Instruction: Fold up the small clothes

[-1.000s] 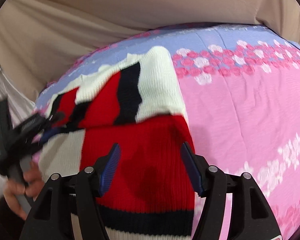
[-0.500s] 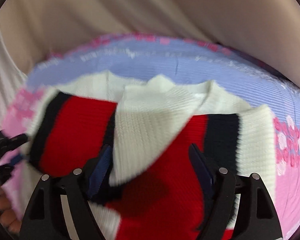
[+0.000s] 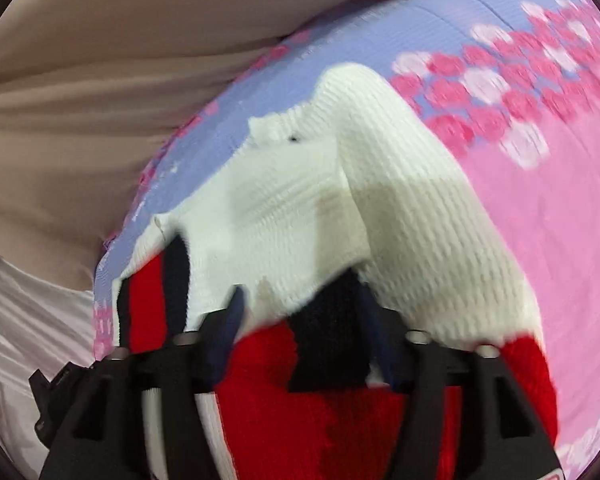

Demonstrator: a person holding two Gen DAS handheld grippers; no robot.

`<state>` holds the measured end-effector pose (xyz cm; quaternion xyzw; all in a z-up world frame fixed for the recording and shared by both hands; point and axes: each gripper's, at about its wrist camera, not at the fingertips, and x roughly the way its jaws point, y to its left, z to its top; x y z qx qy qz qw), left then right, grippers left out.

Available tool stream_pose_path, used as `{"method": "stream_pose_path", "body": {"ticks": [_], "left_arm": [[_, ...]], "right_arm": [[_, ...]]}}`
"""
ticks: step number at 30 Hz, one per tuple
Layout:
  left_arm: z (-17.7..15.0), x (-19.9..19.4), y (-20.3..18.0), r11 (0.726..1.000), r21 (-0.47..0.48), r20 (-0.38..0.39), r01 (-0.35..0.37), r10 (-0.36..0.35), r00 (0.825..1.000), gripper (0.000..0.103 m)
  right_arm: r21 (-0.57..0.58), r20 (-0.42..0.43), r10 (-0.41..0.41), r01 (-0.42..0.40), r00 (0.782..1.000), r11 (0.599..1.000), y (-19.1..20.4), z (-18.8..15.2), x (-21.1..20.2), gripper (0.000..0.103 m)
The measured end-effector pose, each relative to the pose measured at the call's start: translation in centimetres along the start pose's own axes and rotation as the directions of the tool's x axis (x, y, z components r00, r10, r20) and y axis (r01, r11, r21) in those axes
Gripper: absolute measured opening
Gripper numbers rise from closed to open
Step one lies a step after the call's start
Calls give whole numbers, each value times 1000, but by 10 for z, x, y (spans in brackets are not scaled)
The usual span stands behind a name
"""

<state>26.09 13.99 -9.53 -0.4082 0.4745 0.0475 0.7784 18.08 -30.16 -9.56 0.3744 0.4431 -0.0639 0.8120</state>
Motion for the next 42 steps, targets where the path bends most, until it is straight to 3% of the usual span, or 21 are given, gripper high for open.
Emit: {"method": "stream_pose_path", "body": {"ticks": [2, 3, 4, 5, 7, 11, 12, 13, 15, 16, 17, 19, 22, 24, 26, 29, 31, 34, 38, 40, 42], "left_arm": [[4, 2, 0, 1000, -29, -4, -7, 7, 1000, 23], [8, -2, -1, 999, -37, 5, -12, 12, 1000, 14], [10, -8, -2, 999, -44, 22, 2, -1, 1000, 11], [14, -21, -6, 998, -47, 58, 36, -34, 998, 11], [17, -44, -14, 997, -26, 105, 79, -76, 992, 10], [11, -52, -19, 998, 19, 138, 64, -66, 988, 10], [7, -35, -15, 999, 40, 126, -2, -3, 992, 10], [4, -23, -10, 998, 43, 109, -51, 46, 993, 10], [-2, -4, 2, 995, 16, 60, -101, 100, 993, 10], [-4, -1, 6, 995, 6, 57, -103, 103, 993, 10], [-4, -4, 7, 995, 13, 69, -102, 101, 993, 10], [-3, -8, 4, 993, 57, 94, -108, 102, 990, 10], [-2, 0, 4, 990, 69, 80, -124, 119, 990, 10], [-3, 2, 2, 986, 86, 84, -139, 132, 988, 10], [-3, 0, 0, 984, 115, 70, -135, 128, 989, 13], [-7, -20, 5, 981, 186, 22, -64, 61, 998, 27], [-17, -42, 16, 964, 247, 37, -99, 93, 995, 65], [-43, -76, 52, 937, 325, 7, -127, 132, 991, 80], [-90, -108, 120, 939, 303, -121, -160, 205, 971, 81], [-118, -132, 147, 950, 279, -129, -139, 180, 975, 84], [-137, -142, 158, 958, 256, -153, -133, 176, 972, 87]], "right_arm": [[-6, 11, -13, 13, 1000, 1000, 4, 10, 7, 66], [-13, 17, -20, 20, 1000, 1000, 7, 15, 11, 52], [-28, 21, -25, 25, 999, 999, 11, 22, 14, 10], [-37, -2, -17, 17, 1000, 999, 17, 30, 16, 9], [-54, 69, 111, -107, 991, 993, 33, 45, -15, 7], [-191, 237, 285, -243, 929, 951, 63, 51, -100, 7], [-203, 251, 277, -230, 927, 952, 61, 49, -104, 6], [-202, 238, 230, -184, 944, 962, 52, 46, -95, 6], [-151, 123, 91, -72, 988, 986, 23, 44, -43, 6], [-129, 35, -13, 17, 999, 992, 5, 39, -8, 6], [-111, -11, -47, 45, 999, 993, -5, 34, 6, 6], [-90, 30, 35, -32, 999, 995, -7, 31, -8, 6], [-132, 111, 78, -63, 991, 989, 3, 35, -33, 6], [-141, 63, -12, 20, 998, 990, -6, 36, -10, 6], [-120, 4, -39, 39, 999, 992, -21, 31, 8, 6], [-118, 38, 13, -8, 999, 993, -14, 25, -28, 13], [-157, 71, 28, -16, 997, 987, -12, 10, -66, 30], [-200, 32, 6, 0, 999, 980, -35, -39, -112, 54], [-236, -161, -137, 97, 977, 967, -88, -139, -140, 54], [-202, -261, -152, 101, 953, 974, -116, -191, -154, 54], [-183, -292, -138, 86, 946, 979, -130, -223, -165, 55]]}}
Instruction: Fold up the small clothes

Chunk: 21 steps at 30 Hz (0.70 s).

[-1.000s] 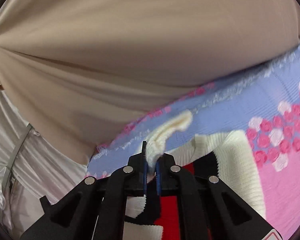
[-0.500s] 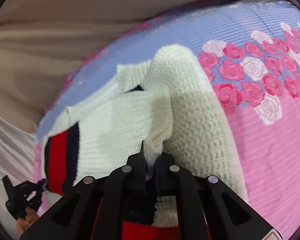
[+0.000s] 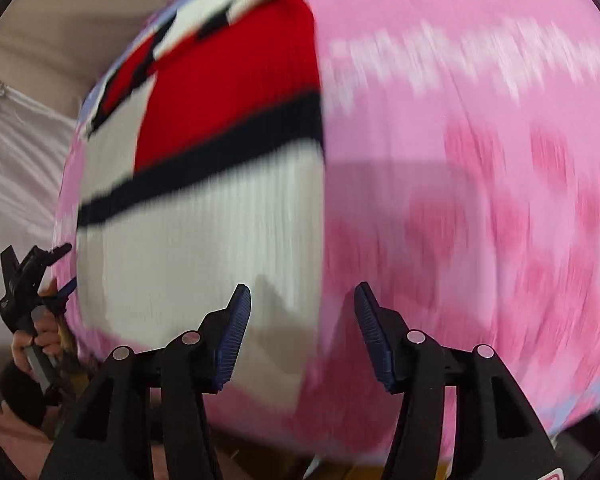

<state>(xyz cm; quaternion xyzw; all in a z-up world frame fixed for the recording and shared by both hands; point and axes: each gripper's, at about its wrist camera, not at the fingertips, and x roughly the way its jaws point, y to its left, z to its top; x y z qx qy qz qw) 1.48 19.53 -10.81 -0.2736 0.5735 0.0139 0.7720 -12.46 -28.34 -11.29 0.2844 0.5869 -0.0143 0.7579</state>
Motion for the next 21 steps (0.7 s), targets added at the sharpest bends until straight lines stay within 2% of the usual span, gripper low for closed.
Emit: {"method": "stream_pose_path", "body": {"ticks": [2, 3, 5, 6, 7, 8, 9, 10, 13, 15, 18, 21], "left_arm": [[-14, -3, 2, 1000, -18, 31, 21, -20, 999, 89], [-18, -2, 1, 999, -24, 39, 22, -21, 999, 89], [-20, 1, -3, 999, -36, 55, 23, -21, 998, 89], [-19, 1, -3, 999, -42, 56, 34, -31, 998, 80], [-18, 2, -6, 998, -47, 52, 36, -34, 998, 59], [-18, 3, -8, 998, -47, 40, 50, -48, 998, 45], [-17, 6, -9, 995, -57, 2, 81, -81, 997, 20], [-17, 5, -11, 994, -70, -14, 84, -85, 996, 13], [-25, -26, -16, 995, -45, 34, 85, -83, 996, 11], [-36, -48, -20, 994, -16, 44, 108, -107, 993, 10], [-63, -61, -23, 993, 24, -1, 113, -113, 994, 7], [-96, -49, -12, 996, 41, -97, 76, -72, 993, 7]], "right_arm": [[-13, 0, 42, -42, 999, 999, 5, -18, -1, 61], [-22, 13, 48, -48, 999, 999, 7, -18, 0, 67], [-49, 38, 83, -81, 996, 995, 13, -14, 3, 70], [-60, 54, 94, -90, 994, 994, 16, -11, 1, 68], [-70, 63, 107, -103, 992, 992, 22, -3, 2, 60], [-76, 70, 114, -108, 991, 991, 24, -1, 5, 48], [-81, 70, 118, -112, 991, 990, 25, -1, 7, 12], [-77, 59, 121, -116, 991, 990, 28, 1, 12, 8], [-56, 148, 159, -152, 976, 987, 24, 4, -21, 7], [-65, 208, 158, -147, 965, 987, 26, -1, -48, 7], [-79, 255, 128, -111, 959, 991, 10, -15, -93, 6], [-74, 228, 54, -38, 972, 997, -14, -38, -106, 6]]}}
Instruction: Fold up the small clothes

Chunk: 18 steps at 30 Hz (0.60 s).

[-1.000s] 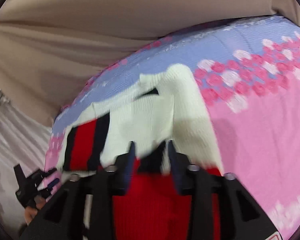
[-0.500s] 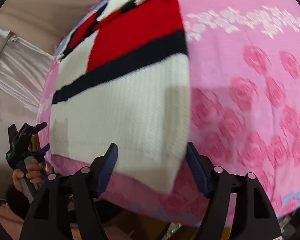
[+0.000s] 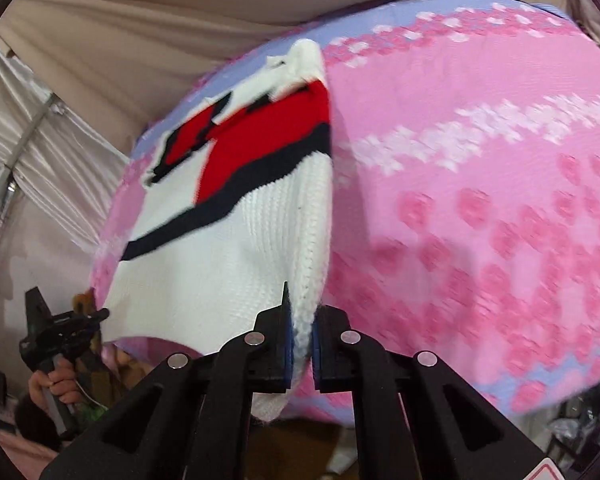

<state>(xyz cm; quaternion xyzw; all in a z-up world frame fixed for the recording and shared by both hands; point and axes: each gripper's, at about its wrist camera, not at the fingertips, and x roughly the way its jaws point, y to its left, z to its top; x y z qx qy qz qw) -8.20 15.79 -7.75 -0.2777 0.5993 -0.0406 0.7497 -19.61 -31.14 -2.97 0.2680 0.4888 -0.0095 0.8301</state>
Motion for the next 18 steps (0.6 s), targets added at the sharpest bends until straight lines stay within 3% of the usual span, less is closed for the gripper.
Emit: {"method": "stream_pose_path", "body": {"ticks": [3, 5, 9, 10, 13, 15, 16, 17, 18], "left_arm": [[-29, 30, 12, 999, -23, -70, -30, 29, 997, 8], [-42, 42, 12, 997, -46, -73, -57, 53, 996, 10], [-48, 38, 4, 996, -59, -13, -64, 64, 998, 66], [-46, 38, 1, 996, -59, 9, -71, 71, 997, 74], [-42, 44, 5, 994, -77, 6, -77, 78, 997, 77], [-39, 57, 11, 990, -125, -34, -60, 56, 998, 76], [-39, 62, 13, 988, -149, -60, -31, 22, 998, 67], [-38, 64, 13, 987, -161, -69, -5, -7, 998, 59], [-37, 64, 11, 985, -172, -79, 12, -26, 997, 53]], "right_arm": [[3, -86, -66, 67, 994, 998, -29, -31, 2, 6], [16, -159, -83, 87, 984, 996, -41, -53, 23, 7], [41, -199, -78, 87, 977, 995, -42, -63, 37, 15], [27, -188, -86, 93, 978, 995, -39, -61, 36, 20], [26, -181, -68, 74, 981, 997, -40, -59, 40, 33], [29, -171, -63, 69, 983, 997, -42, -60, 41, 34], [26, -166, -63, 69, 984, 997, -42, -61, 43, 34], [28, -163, -63, 68, 985, 997, -42, -60, 42, 31], [33, -155, -57, 63, 986, 998, -40, -60, 43, 9]]}}
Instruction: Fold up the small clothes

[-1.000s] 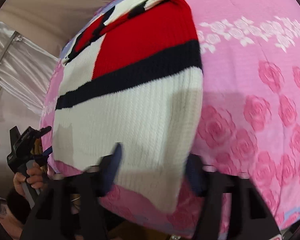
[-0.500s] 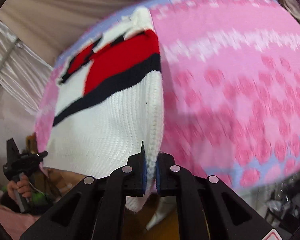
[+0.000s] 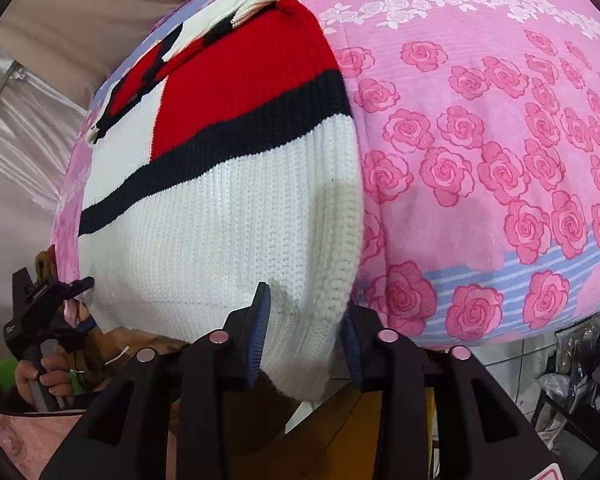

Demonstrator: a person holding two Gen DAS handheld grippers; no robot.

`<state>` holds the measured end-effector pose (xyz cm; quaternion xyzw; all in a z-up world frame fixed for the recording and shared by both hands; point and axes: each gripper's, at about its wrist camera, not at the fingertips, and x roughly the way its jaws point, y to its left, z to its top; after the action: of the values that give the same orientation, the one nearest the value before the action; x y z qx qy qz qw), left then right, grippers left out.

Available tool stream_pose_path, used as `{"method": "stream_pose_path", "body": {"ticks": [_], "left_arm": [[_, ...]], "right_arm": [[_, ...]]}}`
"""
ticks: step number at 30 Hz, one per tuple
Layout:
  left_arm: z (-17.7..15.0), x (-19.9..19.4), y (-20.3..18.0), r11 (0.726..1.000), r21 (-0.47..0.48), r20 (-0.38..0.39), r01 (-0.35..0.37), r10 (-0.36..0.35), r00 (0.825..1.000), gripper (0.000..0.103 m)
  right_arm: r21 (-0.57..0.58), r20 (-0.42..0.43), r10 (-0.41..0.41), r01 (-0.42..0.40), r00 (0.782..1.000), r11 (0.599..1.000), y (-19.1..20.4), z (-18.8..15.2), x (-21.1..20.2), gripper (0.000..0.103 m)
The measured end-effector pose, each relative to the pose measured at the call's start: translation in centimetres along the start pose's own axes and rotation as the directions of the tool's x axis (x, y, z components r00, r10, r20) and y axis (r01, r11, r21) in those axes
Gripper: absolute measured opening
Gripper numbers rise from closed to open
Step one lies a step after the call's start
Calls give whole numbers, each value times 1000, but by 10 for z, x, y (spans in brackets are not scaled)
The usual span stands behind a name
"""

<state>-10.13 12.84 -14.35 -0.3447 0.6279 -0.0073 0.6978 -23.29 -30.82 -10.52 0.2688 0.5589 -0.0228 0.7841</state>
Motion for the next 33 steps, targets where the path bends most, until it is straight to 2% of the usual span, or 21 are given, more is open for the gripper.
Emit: {"method": "stream_pose_path", "body": {"ticks": [2, 3, 4, 7, 9, 12, 15, 17, 18, 19, 20, 21, 23, 25, 26, 27, 29, 30, 31, 32, 33], "left_arm": [[-1, -8, -2, 1000, 20, -8, -4, 4, 1000, 37], [-3, -14, 0, 999, 34, -14, 12, -11, 1000, 12], [-5, -21, 1, 998, 52, -25, 22, -21, 999, 7], [-19, -47, -1, 990, 144, -37, -9, 15, 999, 6], [-31, -58, -3, 981, 194, -65, -23, 37, 997, 6], [-58, -65, 5, 966, 251, -158, -54, 96, 983, 6], [-84, -78, 10, 952, 302, -254, -58, 139, 957, 6], [-77, -100, -4, 960, 278, -242, -34, 105, 965, 5], [-59, -116, -22, 964, 266, -185, 0, 51, 981, 6], [-36, -129, -46, 959, 283, -107, 32, -2, 994, 6], [-10, -137, -71, 949, 309, -27, 66, -60, 998, 6], [9, -139, -88, 938, 334, 27, 92, -107, 994, 6], [59, -127, -129, 915, 388, 157, 107, -180, 971, 6], [98, -100, -155, 911, 401, 207, 99, -196, 959, 7], [120, -74, -170, 909, 413, 242, 64, -177, 954, 7], [132, -56, -177, 909, 417, 261, 26, -147, 954, 9], [153, -21, -182, 915, 389, 328, -109, -27, 944, 12], [159, -10, -180, 916, 370, 338, -154, 21, 941, 19], [164, -4, -176, 925, 334, 342, -182, 61, 938, 28], [164, -8, -170, 936, 318, 349, -152, 33, 937, 34], [160, -15, -168, 942, 312, 366, -123, 1, 931, 49]], "right_arm": [[19, 36, 35, -36, 999, 999, 0, 3, -7, 7], [20, 61, 53, -55, 997, 998, -1, 4, -15, 7], [15, 90, 63, -65, 994, 998, -1, 5, -25, 6], [-33, 108, 42, -39, 993, 999, -2, 0, -47, 6], [-69, 56, 14, -10, 998, 998, -6, -9, -51, 5], [-107, -86, -26, 17, 996, 994, -16, -31, -49, 5], [-160, -276, -51, 6, 960, 987, -19, -63, -43, 5], [-180, -361, -36, -32, 932, 983, -15, -72, -50, 5], [-158, -352, 18, -79, 936, 984, -10, -61, -63, 6], [-143, -310, 63, -113, 949, 983, -5, -45, -73, 6], [-132, -230, 117, -150, 966, 980, 2, -19, -86, 6], [-121, -100, 181, -193, 978, 974, 10, 21, -102, 6], [-123, 88, 286, -275, 954, 954, 17, 81, -115, 6], [-131, 234, 350, -327, 907, 936, 18, 141, -103, 6], [-129, 259, 354, -331, 899, 935, 19, 164, -86, 6], [-113, 270, 322, -303, 907, 946, 18, 185, -66, 8], [-23, 257, 254, -257, 933, 966, 9, 225, -15, 13], [38, 248, 198, -213, 948, 976, 4, 237, 0, 14], [91, 260, 176, -205, 950, 974, 1, 245, 7, 14], [110, 302, 186, -228, 935, 968, 0, 247, 3, 15], [105, 338, 178, -225, 924, 969, 1, 244, -5, 21]]}}
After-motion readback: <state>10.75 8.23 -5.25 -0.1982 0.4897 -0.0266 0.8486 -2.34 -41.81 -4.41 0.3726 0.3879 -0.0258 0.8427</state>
